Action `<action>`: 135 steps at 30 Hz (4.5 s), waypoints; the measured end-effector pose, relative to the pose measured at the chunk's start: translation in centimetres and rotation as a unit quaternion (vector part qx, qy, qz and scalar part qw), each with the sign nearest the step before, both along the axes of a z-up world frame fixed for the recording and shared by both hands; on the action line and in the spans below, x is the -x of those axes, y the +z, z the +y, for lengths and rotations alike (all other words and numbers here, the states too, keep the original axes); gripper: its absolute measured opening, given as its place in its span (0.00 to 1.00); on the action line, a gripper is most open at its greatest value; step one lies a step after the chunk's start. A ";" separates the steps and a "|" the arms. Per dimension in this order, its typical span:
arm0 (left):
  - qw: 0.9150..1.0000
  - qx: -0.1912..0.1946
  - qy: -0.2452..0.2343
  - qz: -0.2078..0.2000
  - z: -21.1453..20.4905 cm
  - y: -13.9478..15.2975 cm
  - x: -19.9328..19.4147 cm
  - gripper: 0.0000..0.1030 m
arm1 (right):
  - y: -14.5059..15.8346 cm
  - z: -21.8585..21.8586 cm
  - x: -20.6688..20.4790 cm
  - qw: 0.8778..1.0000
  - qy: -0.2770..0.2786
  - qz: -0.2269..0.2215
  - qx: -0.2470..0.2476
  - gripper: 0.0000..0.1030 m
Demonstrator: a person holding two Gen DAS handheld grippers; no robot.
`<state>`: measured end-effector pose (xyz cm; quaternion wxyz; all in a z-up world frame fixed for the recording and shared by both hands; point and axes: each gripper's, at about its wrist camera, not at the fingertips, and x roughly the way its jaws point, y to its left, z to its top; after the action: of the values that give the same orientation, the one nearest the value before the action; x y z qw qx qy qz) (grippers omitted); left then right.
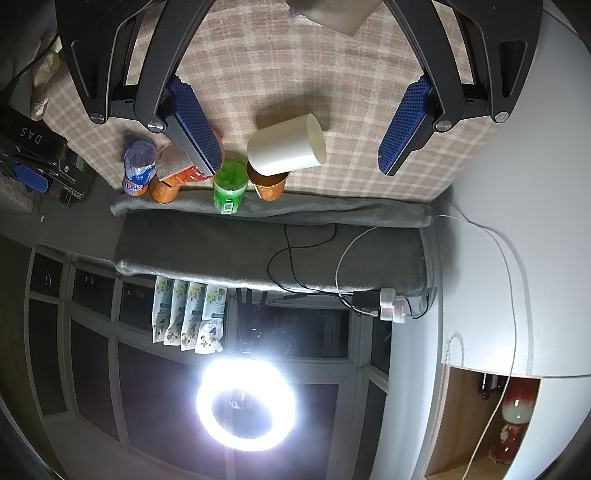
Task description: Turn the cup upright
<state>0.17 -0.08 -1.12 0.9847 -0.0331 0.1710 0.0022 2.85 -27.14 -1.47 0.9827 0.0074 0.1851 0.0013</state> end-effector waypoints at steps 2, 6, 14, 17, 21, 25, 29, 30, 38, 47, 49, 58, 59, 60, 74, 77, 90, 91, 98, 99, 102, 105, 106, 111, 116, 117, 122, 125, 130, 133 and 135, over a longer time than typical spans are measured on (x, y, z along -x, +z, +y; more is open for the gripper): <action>1.000 0.002 0.000 0.002 0.2 -0.1 -0.1 0.84 | 0.0 0.0 0.0 1.000 -0.001 0.001 0.000 1.00; 1.000 0.008 -0.005 0.016 0.3 -0.4 -0.5 0.84 | -0.8 -0.2 -0.6 1.000 0.000 0.006 -0.002 1.00; 0.997 0.028 -0.040 0.068 0.0 -1.5 -2.6 0.84 | -1.5 -0.9 -0.9 1.000 -0.006 0.015 -0.010 1.00; 0.993 0.038 -0.064 0.092 -0.4 -1.8 -4.0 0.84 | -1.7 -1.4 -1.1 1.000 -0.011 0.020 -0.013 1.00; 0.982 0.053 -0.123 0.133 -1.8 -2.0 -6.7 0.84 | -2.2 -2.5 -1.3 0.999 -0.022 0.026 -0.021 1.00; 0.969 0.062 -0.171 0.169 -3.5 -1.8 -9.8 0.77 | -2.8 -3.9 -1.5 0.998 -0.036 0.036 -0.029 1.00; 0.950 0.056 -0.227 0.205 -6.1 -1.3 -13.6 0.75 | -3.6 -5.4 -1.8 0.997 -0.049 0.048 -0.040 1.00; 0.944 0.057 -0.241 0.220 -6.9 -1.3 -14.8 0.74 | -3.8 -5.9 -1.8 0.996 -0.054 0.049 -0.041 1.00; 0.913 0.021 -0.297 0.277 -13.2 -1.5 -22.7 0.71 | -5.8 -9.8 -2.3 0.991 -0.098 0.070 -0.062 1.00; 0.874 0.009 -0.305 0.379 -19.1 -4.8 -30.8 0.68 | -7.8 -14.3 -2.9 0.982 -0.138 0.090 -0.094 1.00; 0.869 0.004 -0.305 0.389 -19.8 -5.2 -31.8 0.68 | -8.2 -15.0 -3.0 0.980 -0.146 0.093 -0.095 1.00; 0.842 -0.016 -0.318 0.436 -22.4 -7.3 -33.7 0.68 | -9.6 -17.7 -3.4 0.972 -0.174 0.105 -0.118 1.00; 0.841 -0.020 -0.317 0.439 -22.9 -7.6 -33.9 0.68 | -9.7 -17.9 -3.5 0.971 -0.176 0.106 -0.119 1.00; 0.837 -0.023 -0.317 0.446 -23.1 -7.9 -34.0 0.68 | -9.8 -18.1 -3.5 0.971 -0.177 0.107 -0.121 1.00; 0.842 -0.069 -0.313 0.434 -24.2 -7.9 -34.1 0.60 | -10.9 -19.1 -3.8 0.964 -0.186 0.126 -0.142 1.00; 0.849 -0.061 -0.308 0.425 -24.1 -7.4 -34.5 0.59 | -10.9 -19.1 -3.7 0.964 -0.187 0.124 -0.141 1.00; 0.879 -0.026 -0.307 0.364 -21.7 -1.3 -32.6 0.59 | -9.8 -18.3 -3.0 0.967 -0.177 0.114 -0.141 1.00; 0.882 -0.024 -0.307 0.357 -21.2 -0.6 -32.1 0.59 | -9.7 -18.2 -3.0 0.968 -0.174 0.113 -0.140 1.00; 0.896 -0.001 -0.293 0.333 -16.2 2.0 -27.5 0.59 | -8.3 -16.4 -2.6 0.975 -0.148 0.098 -0.137 1.00; 0.897 0.002 -0.290 0.333 -15.4 2.1 -26.7 0.59 | -8.1 -16.1 -2.6 0.975 -0.144 0.097 -0.137 1.00; 0.900 0.016 -0.279 0.335 -13.1 1.9 -24.5 0.59 | -7.7 -14.9 -2.5 0.978 -0.129 0.094 -0.135 1.00; 0.901 0.034 -0.269 0.337 -11.2 1.4 -22.3 0.59 | -7.3 -13.6 -2.2 0.981 -0.116 0.091 -0.130 1.00; 0.902 0.041 -0.264 0.338 -10.6 1.0 -21.7 0.59 | -7.1 -13.2 -2.1 0.981 -0.112 0.089 -0.127 1.00; 0.898 0.080 -0.244 0.356 -8.4 -1.5 -18.7 0.59 | -6.5 -11.4 -1.6 0.985 -0.092 0.085 -0.116 1.00; 0.891 0.122 -0.225 0.375 -6.3 -4.0 -16.1 0.59 | -6.3 -10.2 -1.1 0.987 -0.079 0.085 -0.112 1.00; 0.888 0.130 -0.223 0.380 -6.0 -4.5 -15.8 0.59 | -6.2 -9.9 -1.0 0.987 -0.076 0.086 -0.111 1.00; 0.879 0.149 -0.209 0.402 -5.2 -6.6 -14.5 0.59 | -6.1 -8.8 -0.5 0.989 -0.063 0.086 -0.101 1.00; 0.874 0.156 -0.207 0.410 -5.5 -7.5 -13.9 0.59 | -6.2 -8.6 -0.3 0.989 -0.061 0.087 -0.101 1.00; 0.859 0.196 -0.199 0.428 -5.8 -9.4 -13.8 0.59 | -6.2 -8.3 0.0 0.989 -0.059 0.089 -0.099 1.00; 0.854 0.217 -0.192 0.432 -5.7 -10.1 -14.0 0.60 | -6.1 -8.0 0.1 0.990 -0.058 0.089 -0.095 1.00; 0.858 0.212 -0.189 0.428 -5.6 -10.3 -14.1 0.60 | -6.1 -8.0 0.1 0.990 -0.057 0.090 -0.094 1.00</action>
<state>14.26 -5.68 -11.42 0.7652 -0.2042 0.5746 -0.2062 2.71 -35.09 -7.54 0.9556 0.1099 0.2708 -0.0378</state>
